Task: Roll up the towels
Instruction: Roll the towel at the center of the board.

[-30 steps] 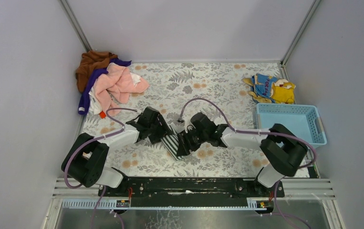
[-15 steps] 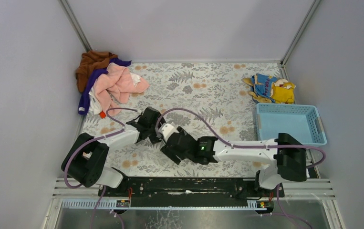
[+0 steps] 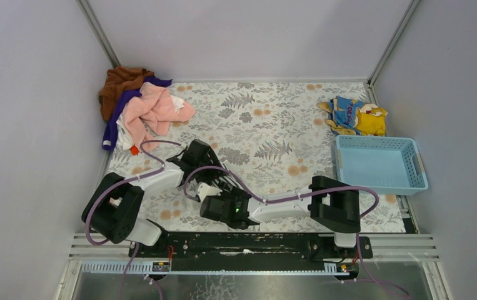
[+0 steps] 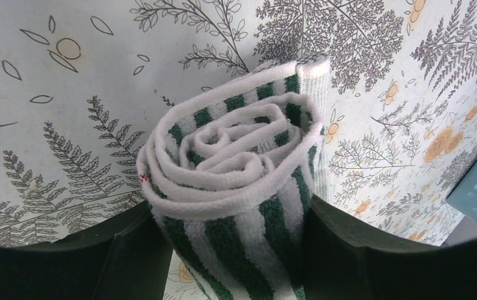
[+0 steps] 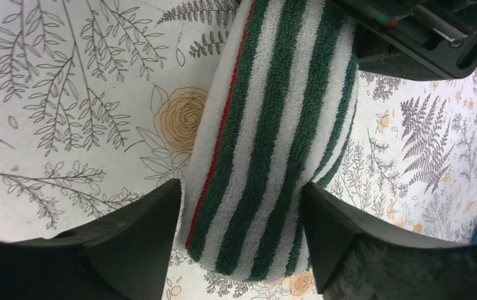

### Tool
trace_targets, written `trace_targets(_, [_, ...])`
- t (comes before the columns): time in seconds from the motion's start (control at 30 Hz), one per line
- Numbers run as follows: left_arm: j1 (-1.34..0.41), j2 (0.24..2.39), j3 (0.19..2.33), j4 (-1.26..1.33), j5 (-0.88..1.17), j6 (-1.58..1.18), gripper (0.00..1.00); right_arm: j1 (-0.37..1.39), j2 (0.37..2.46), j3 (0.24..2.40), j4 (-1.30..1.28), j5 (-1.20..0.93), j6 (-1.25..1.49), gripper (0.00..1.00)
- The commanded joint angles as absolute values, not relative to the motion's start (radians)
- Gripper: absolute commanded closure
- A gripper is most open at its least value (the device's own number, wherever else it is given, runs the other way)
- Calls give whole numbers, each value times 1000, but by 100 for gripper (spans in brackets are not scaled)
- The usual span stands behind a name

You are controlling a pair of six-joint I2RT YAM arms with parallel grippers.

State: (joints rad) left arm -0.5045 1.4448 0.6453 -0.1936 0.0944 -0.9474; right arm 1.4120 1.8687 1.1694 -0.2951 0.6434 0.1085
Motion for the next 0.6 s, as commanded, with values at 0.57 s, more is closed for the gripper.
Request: trace_targets(0.57, [-433, 1289, 617, -343, 73, -908, 20, 1153, 1743, 952, -178, -31, 168, 63])
